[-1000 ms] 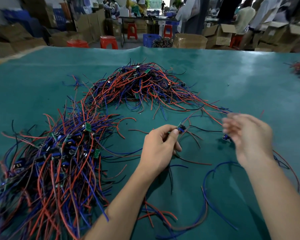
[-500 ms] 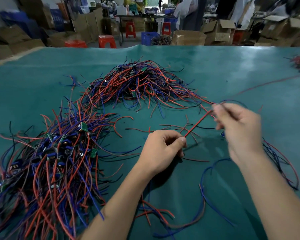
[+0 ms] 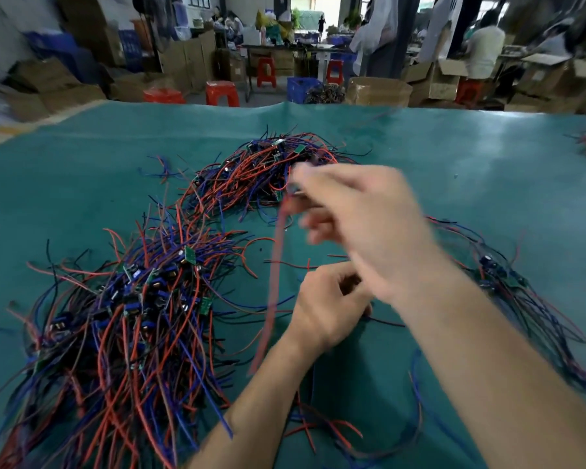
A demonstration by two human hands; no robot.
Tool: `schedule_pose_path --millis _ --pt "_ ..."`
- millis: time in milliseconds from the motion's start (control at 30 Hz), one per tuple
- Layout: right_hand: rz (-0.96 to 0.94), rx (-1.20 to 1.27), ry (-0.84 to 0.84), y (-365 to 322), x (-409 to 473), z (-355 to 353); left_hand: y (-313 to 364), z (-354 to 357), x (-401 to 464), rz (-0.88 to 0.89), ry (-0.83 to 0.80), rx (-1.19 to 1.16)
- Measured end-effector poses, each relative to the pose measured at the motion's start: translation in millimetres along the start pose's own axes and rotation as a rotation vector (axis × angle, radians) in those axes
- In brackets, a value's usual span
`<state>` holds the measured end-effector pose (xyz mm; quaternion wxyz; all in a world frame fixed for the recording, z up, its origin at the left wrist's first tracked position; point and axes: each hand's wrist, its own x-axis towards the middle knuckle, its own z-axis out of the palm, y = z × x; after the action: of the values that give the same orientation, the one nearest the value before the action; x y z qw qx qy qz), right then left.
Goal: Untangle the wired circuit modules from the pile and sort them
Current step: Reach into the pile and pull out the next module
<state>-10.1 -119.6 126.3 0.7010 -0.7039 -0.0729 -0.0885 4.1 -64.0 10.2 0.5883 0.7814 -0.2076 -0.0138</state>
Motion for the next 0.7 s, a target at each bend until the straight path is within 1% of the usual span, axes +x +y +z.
schedule_pose_path --millis 67,100,133,200,233,333,400,433,500,600,700 --pt "0.006 -0.231 -0.237 0 19 33 1 -1 0 0.025 0.034 0.062" --pt "-0.010 -0.392 -0.329 2 30 43 2 -2 -1 0.016 0.029 0.077" --pt "-0.039 -0.561 -0.387 6 40 49 2 -3 0 0.012 0.014 0.080" --pt "-0.075 -0.851 -0.414 18 66 46 1 -2 1 -0.001 0.009 0.068" --pt "-0.057 -0.973 -0.405 27 79 39 0 -1 2 -0.015 0.001 0.059" --pt "0.117 -1.282 -0.311 63 110 4 -3 2 4 -0.045 -0.010 0.042" --pt "0.241 -1.378 -0.257 84 118 -22 -2 3 4 -0.040 -0.019 0.028" --pt "0.270 -1.398 -0.237 91 120 -32 -4 3 4 -0.031 -0.013 0.025" --pt "0.268 -1.399 -0.190 100 120 -45 -6 3 6 -0.013 -0.010 0.051" --pt "0.257 -1.333 -0.078 102 120 -54 -7 3 6 -0.017 -0.020 0.053" --pt "0.268 -1.287 -0.063 100 119 -60 -8 3 6 -0.028 -0.033 0.044"
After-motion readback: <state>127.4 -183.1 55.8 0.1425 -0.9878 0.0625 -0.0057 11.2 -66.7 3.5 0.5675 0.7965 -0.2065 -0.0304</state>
